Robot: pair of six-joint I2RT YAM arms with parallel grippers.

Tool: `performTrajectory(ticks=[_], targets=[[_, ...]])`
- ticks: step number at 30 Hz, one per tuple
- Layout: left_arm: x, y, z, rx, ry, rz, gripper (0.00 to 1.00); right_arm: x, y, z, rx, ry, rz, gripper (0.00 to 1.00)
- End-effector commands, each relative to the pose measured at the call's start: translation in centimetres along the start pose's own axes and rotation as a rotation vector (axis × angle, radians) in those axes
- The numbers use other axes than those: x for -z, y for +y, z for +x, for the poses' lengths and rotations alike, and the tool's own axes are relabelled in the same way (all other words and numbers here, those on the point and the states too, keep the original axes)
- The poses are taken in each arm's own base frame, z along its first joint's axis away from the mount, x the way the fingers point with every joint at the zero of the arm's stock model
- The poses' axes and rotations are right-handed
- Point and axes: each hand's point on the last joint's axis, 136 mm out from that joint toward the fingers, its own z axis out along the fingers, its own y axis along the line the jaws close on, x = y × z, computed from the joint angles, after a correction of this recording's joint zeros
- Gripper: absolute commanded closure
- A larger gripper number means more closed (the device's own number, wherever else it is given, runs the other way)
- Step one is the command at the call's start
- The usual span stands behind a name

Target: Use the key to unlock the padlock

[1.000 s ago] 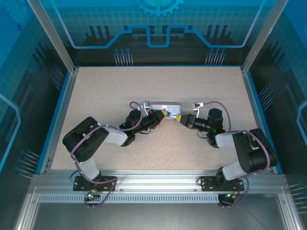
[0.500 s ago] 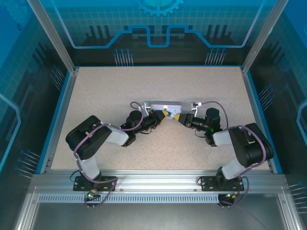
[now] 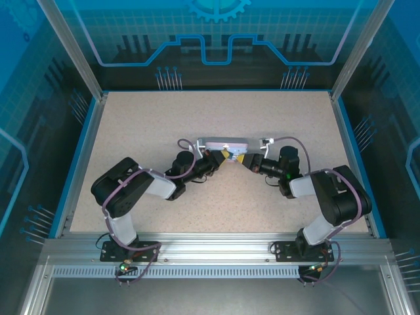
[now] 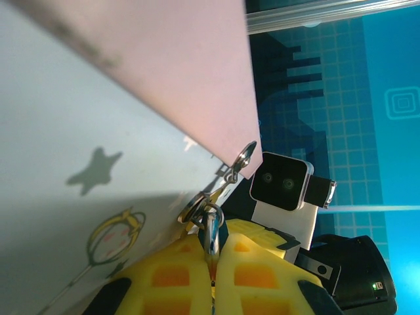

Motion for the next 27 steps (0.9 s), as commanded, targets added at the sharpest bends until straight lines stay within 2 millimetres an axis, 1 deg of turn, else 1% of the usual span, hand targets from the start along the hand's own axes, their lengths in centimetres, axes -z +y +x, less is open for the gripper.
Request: performTrajectory(ticks=[1,5,10,15,19,23,27], targets=[[-0.2,-3.4,-0.2,-0.025,0.003,0.118,1.00,-0.8,1.1,-0.1,0.028,0.016,-0.044,0.98],[-0.1,-3.3,0.2,-0.029,0.022,0.117,1.00,-0.9,0.7,-0.3,0.019,0.013,-0.035,0.98],[0.2,-3.4,0.7,-0.029,0.045,0.134,1.00,-1.7,1.2,0.0,0.007,0.049,-0.063,0.98],[0.0,-3.8,1.1,-0.031,0.073,0.149,1.00,-2.2,0.7,0.4,0.000,0.077,-0.072,0.98],[0.0,-3.8,1.6,-0.036,0.104,0.154,1.00,-2.5,0.3,0.0,0.006,0.089,-0.087,0.98],[0.1,-3.0,2.3,-0.041,0.139,0.137,1.00,-2.7,0.3,-0.9,0.013,0.089,-0.104,0.98],[0.1,-1.8,2.6,-0.032,0.144,0.122,1.00,-3.0,1.1,-1.1,0.020,0.104,-0.132,0.98]])
